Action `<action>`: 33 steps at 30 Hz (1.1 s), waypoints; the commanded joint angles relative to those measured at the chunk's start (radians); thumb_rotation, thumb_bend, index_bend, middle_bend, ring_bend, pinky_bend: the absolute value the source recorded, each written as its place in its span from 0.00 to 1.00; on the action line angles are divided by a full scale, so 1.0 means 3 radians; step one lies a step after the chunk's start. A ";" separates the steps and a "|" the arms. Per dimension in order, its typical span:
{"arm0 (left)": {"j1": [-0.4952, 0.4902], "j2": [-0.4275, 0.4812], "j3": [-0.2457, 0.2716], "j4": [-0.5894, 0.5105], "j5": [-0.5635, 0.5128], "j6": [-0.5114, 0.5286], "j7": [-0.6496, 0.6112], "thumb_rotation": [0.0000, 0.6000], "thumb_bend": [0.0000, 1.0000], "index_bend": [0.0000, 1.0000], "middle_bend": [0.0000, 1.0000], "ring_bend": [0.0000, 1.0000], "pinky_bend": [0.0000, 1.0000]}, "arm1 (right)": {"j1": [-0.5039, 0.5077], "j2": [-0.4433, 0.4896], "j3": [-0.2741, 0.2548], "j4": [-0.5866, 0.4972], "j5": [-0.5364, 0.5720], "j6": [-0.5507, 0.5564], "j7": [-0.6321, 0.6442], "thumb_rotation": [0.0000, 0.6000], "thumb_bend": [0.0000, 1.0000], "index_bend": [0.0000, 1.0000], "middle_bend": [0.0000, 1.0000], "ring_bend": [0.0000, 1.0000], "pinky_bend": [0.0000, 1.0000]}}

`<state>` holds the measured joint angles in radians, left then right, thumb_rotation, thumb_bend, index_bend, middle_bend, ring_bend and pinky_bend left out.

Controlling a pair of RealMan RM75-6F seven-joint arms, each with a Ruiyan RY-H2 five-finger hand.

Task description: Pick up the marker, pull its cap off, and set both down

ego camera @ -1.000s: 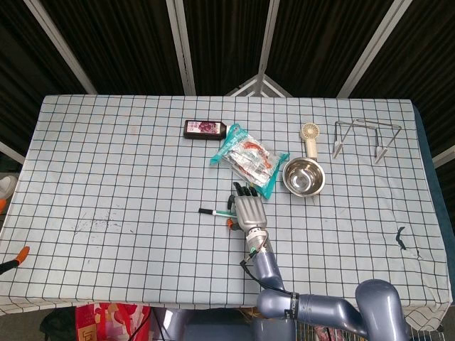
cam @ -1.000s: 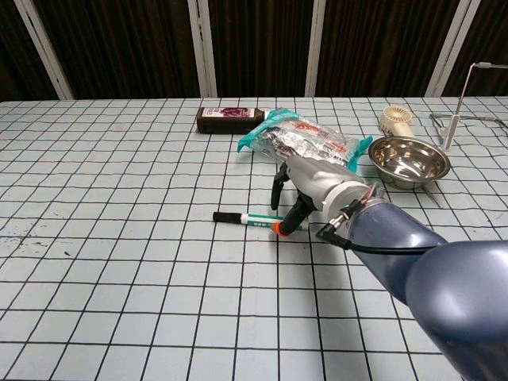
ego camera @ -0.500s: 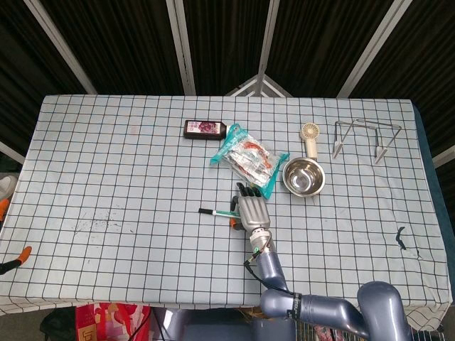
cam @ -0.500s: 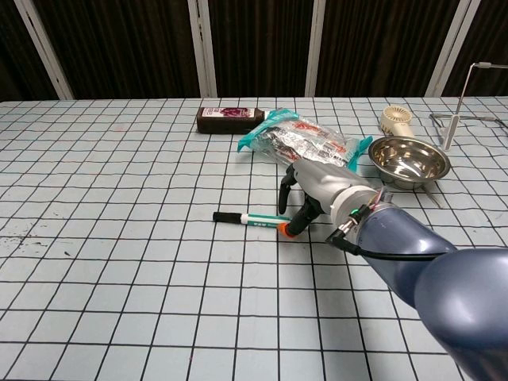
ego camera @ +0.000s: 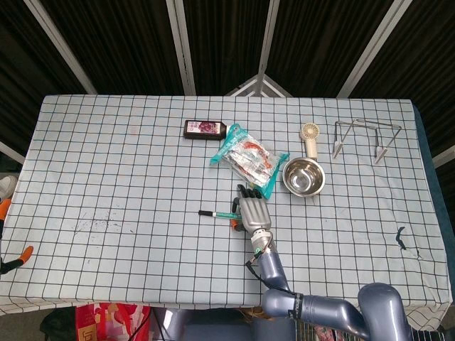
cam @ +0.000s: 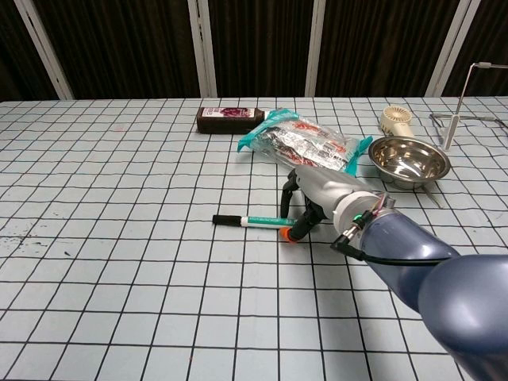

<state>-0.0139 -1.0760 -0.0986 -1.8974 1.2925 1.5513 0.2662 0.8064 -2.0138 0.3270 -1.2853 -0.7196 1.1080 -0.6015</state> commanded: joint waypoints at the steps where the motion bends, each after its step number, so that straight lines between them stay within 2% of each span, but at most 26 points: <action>1: -0.0003 -0.0003 0.0002 -0.0011 -0.0002 -0.0001 0.0015 1.00 0.33 0.02 0.00 0.00 0.02 | -0.0002 -0.0009 -0.0002 0.0012 -0.0010 -0.0010 0.0008 1.00 0.35 0.53 0.09 0.15 0.10; 11: -0.0009 -0.0013 0.0003 -0.0016 -0.0026 -0.0002 0.0047 1.00 0.33 0.02 0.00 0.00 0.02 | -0.0010 -0.0032 0.0018 0.0041 -0.0076 -0.0039 0.0073 1.00 0.36 0.62 0.09 0.16 0.10; 20: -0.0010 -0.0015 0.0000 -0.0001 -0.0045 -0.0004 0.0033 1.00 0.33 0.02 0.00 0.00 0.02 | -0.0045 -0.0010 0.0036 0.0007 -0.0207 -0.0046 0.0222 1.00 0.43 0.68 0.09 0.18 0.10; 26: -0.0024 -0.0032 0.0001 0.0008 -0.0033 -0.0020 0.0018 1.00 0.33 0.02 0.00 0.00 0.02 | -0.0137 0.0184 0.0072 -0.0307 -0.0347 0.0006 0.0381 1.00 0.46 0.68 0.09 0.18 0.10; 33: -0.0068 -0.0068 -0.0003 -0.0046 0.0107 -0.0007 0.0010 1.00 0.33 0.03 0.00 0.00 0.02 | -0.0302 0.0628 0.0079 -0.0973 -0.0469 0.0133 0.0414 1.00 0.46 0.68 0.09 0.18 0.10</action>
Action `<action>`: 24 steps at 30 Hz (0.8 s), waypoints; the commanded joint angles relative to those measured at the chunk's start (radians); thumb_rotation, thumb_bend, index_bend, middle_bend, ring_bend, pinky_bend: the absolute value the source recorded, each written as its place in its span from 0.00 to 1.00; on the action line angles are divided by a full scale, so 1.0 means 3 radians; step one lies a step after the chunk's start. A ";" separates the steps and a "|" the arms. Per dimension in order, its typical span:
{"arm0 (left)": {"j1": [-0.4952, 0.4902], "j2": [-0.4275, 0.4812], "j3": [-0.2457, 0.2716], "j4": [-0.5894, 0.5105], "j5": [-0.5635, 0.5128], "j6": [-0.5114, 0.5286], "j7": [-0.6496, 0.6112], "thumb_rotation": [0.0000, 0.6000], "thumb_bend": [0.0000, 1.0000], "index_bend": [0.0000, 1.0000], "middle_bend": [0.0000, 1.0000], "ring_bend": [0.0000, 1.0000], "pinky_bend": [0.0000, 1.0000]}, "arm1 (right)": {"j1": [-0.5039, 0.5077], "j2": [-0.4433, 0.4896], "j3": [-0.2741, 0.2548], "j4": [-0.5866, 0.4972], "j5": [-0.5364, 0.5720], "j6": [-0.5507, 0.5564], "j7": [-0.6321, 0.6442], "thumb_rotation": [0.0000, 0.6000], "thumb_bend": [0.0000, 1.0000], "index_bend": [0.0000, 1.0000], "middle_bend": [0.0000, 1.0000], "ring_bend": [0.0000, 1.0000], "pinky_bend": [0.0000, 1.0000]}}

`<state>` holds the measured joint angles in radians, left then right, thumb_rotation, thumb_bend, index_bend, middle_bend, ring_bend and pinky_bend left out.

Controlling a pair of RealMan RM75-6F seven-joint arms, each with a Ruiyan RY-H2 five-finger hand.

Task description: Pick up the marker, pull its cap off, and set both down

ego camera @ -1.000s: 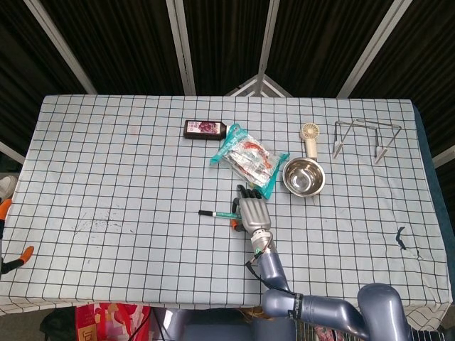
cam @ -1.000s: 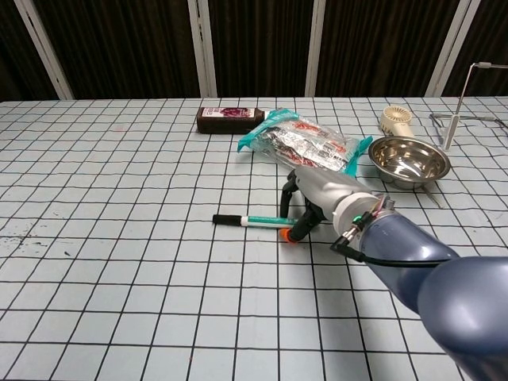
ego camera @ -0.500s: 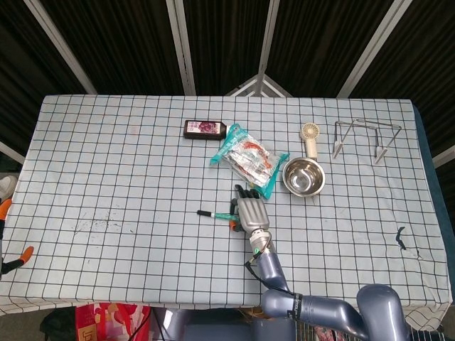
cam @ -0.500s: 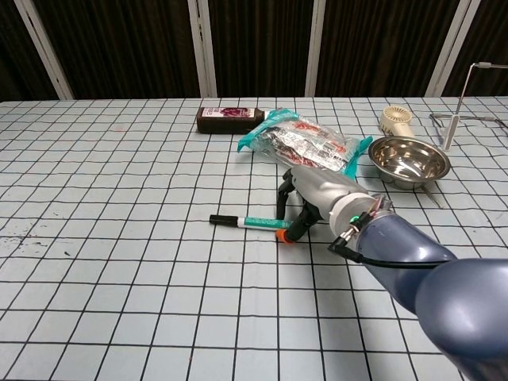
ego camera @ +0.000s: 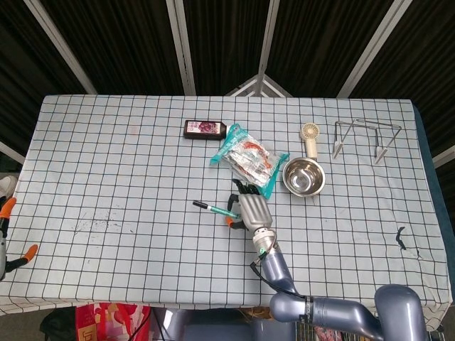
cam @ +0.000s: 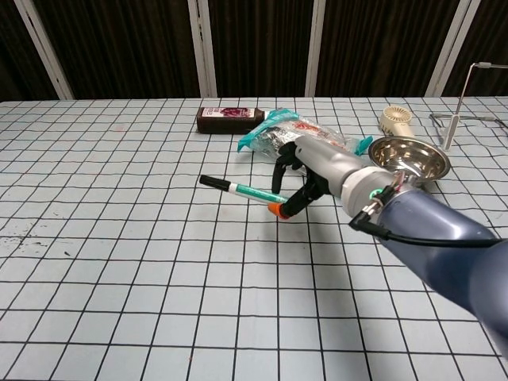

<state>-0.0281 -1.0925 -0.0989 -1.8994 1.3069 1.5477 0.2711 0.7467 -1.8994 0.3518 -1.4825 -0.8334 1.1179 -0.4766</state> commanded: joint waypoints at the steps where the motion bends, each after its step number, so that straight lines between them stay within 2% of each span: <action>1: -0.0028 -0.0015 -0.0006 -0.0062 0.0081 0.0006 -0.0017 1.00 0.33 0.04 0.00 0.00 0.02 | -0.0121 0.0298 -0.0011 -0.0390 -0.0113 0.0137 -0.0024 1.00 0.46 0.68 0.09 0.18 0.10; 9: -0.0138 -0.0058 -0.0040 -0.0313 0.0331 0.0000 0.0006 1.00 0.33 0.05 0.00 0.00 0.02 | -0.0332 0.0863 -0.0244 -0.1250 -0.0532 0.0614 -0.0447 1.00 0.46 0.68 0.09 0.18 0.10; 15: -0.0257 -0.0157 -0.0053 -0.0515 0.0480 -0.0081 0.0116 1.00 0.33 0.09 0.00 0.00 0.02 | -0.0445 0.1240 -0.0415 -0.1829 -0.0769 0.0833 -0.0788 1.00 0.46 0.68 0.09 0.18 0.10; 24: -0.0452 -0.0404 -0.0127 -0.0826 0.0662 -0.0164 0.0461 1.00 0.33 0.23 0.05 0.00 0.02 | -0.0434 0.1448 -0.0466 -0.2412 -0.0876 0.0912 -0.1113 1.00 0.46 0.68 0.09 0.18 0.10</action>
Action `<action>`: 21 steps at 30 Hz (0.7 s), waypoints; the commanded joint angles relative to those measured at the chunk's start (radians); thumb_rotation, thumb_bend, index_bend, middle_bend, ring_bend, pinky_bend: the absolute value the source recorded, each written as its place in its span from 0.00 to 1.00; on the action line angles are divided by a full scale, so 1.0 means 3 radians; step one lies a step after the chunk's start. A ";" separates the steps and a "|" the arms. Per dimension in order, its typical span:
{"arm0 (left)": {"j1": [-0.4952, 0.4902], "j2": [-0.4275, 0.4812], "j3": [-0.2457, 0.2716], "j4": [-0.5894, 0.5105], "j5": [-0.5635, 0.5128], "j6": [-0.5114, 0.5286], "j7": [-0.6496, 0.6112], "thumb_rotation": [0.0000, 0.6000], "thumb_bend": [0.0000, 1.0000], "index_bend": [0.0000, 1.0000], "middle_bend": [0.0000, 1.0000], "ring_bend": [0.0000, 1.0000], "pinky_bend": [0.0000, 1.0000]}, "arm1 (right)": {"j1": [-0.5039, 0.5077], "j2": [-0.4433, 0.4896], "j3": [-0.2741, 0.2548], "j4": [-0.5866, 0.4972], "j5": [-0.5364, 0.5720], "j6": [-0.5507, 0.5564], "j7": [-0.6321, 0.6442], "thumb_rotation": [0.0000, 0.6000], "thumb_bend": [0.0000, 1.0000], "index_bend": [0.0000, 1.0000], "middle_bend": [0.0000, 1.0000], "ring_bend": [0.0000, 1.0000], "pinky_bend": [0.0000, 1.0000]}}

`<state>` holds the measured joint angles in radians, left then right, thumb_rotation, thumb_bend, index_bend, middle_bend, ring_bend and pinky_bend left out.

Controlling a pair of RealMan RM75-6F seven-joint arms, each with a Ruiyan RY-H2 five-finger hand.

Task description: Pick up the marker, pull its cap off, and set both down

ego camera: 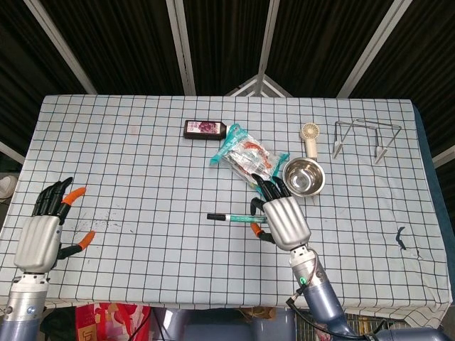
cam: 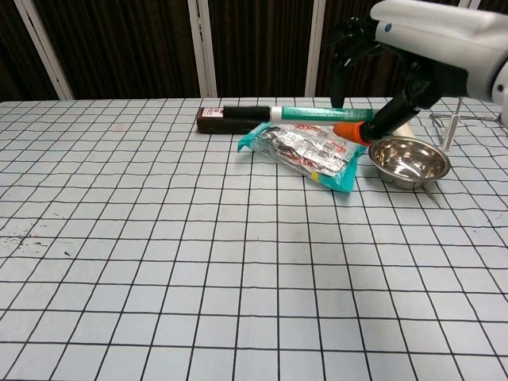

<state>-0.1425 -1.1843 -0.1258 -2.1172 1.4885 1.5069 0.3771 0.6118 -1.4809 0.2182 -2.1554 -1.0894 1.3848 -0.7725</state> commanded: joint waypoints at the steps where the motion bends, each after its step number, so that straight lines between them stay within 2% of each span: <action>1: -0.0095 -0.0140 -0.0053 -0.0133 0.0069 -0.0034 0.0155 1.00 0.33 0.24 0.05 0.00 0.02 | 0.0034 0.0049 -0.0017 -0.0235 -0.0018 0.0020 -0.0175 1.00 0.46 0.68 0.09 0.18 0.10; 9: -0.0234 -0.0420 -0.0115 -0.0246 0.0081 -0.0081 0.0431 1.00 0.33 0.30 0.07 0.00 0.02 | 0.0241 -0.0179 0.0103 -0.0547 0.0240 0.0073 -0.0564 1.00 0.46 0.68 0.09 0.18 0.10; 17: -0.0270 -0.0568 -0.0114 -0.0277 0.0116 -0.0052 0.0485 1.00 0.35 0.32 0.08 0.00 0.02 | 0.0505 -0.0484 0.0338 -0.0510 0.0614 0.0154 -0.0784 1.00 0.46 0.68 0.09 0.18 0.10; 21: -0.0265 -0.0600 -0.0069 -0.0270 0.0143 -0.0051 0.0496 1.00 0.35 0.31 0.07 0.00 0.02 | 0.0652 -0.0607 0.0520 -0.0418 0.0848 0.0189 -0.0828 1.00 0.46 0.68 0.09 0.18 0.10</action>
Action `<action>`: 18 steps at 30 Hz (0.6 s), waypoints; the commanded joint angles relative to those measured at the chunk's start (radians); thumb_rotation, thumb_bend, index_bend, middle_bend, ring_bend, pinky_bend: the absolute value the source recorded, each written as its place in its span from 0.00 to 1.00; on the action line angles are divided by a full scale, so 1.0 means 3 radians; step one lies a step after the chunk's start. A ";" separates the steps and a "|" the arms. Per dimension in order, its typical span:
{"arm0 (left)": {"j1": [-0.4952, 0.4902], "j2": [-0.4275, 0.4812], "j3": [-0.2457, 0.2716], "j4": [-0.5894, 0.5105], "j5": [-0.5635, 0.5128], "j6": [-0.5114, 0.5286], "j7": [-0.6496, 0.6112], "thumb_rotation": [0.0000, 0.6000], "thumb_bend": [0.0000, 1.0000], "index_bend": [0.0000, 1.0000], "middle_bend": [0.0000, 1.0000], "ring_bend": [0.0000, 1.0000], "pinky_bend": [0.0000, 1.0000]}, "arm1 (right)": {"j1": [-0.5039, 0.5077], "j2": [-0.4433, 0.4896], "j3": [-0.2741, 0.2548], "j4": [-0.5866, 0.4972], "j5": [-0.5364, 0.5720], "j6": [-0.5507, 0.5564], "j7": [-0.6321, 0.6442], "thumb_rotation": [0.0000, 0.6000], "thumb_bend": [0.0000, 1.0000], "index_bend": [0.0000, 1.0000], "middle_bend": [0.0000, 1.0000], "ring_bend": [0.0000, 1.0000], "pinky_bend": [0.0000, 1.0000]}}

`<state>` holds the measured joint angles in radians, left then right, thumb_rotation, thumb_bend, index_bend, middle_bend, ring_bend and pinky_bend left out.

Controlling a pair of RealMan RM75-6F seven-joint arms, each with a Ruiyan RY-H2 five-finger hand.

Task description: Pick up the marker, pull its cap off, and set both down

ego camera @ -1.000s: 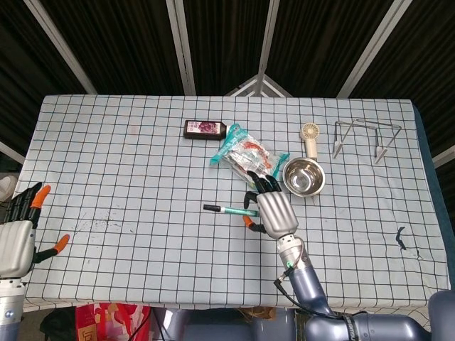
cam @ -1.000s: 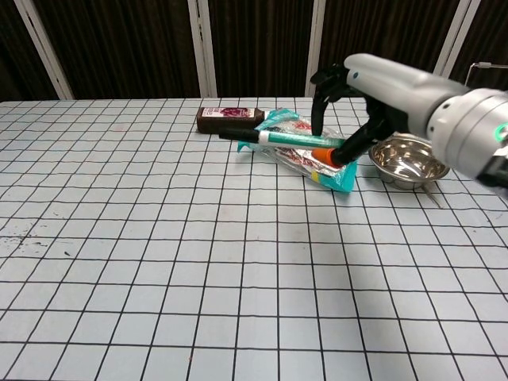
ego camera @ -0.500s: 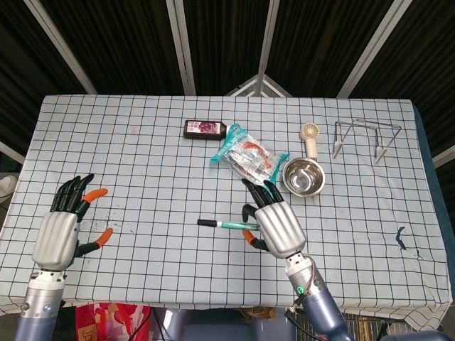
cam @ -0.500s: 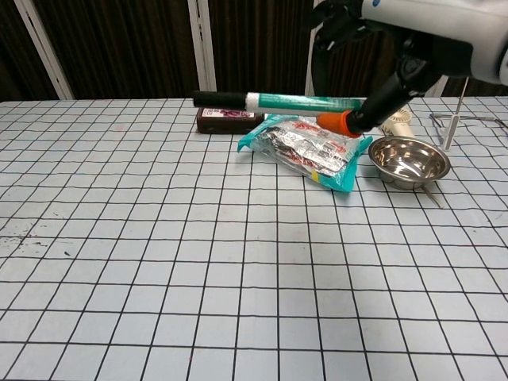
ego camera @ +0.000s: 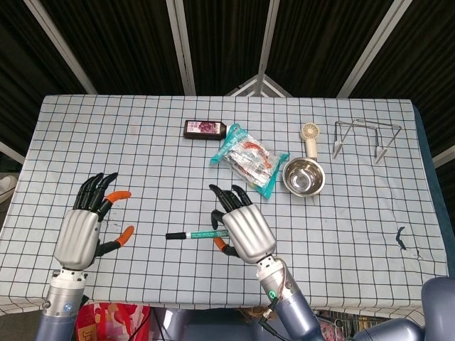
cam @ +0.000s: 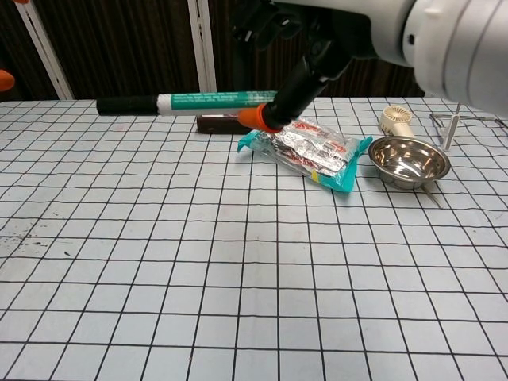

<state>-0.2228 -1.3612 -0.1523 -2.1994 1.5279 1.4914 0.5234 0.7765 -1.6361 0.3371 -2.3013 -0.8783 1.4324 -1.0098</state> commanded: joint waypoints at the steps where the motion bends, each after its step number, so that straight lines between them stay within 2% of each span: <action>1: 0.0005 -0.0016 0.0026 0.0011 0.0015 0.0005 0.0009 1.00 0.35 0.30 0.07 0.00 0.02 | 0.0148 -0.0123 0.0183 0.0104 0.0224 0.0035 -0.0041 1.00 0.46 0.68 0.09 0.18 0.10; 10: 0.0025 -0.0020 0.0089 0.0090 0.0003 0.0000 -0.0098 1.00 0.35 0.29 0.07 0.00 0.02 | 0.0498 -0.0252 0.0614 0.0351 0.0798 0.0075 -0.0084 1.00 0.46 0.68 0.09 0.18 0.10; 18: -0.0020 -0.0098 0.0063 0.0224 -0.0029 -0.0041 -0.0222 1.00 0.35 0.34 0.09 0.00 0.02 | 0.0642 -0.0233 0.0646 0.0303 0.0894 0.0165 -0.0088 1.00 0.46 0.68 0.09 0.18 0.10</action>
<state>-0.2261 -1.3870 -0.1318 -2.1358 1.5208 1.4817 0.4592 0.9660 -1.7062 0.5319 -2.2078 -0.6099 1.4788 -1.0358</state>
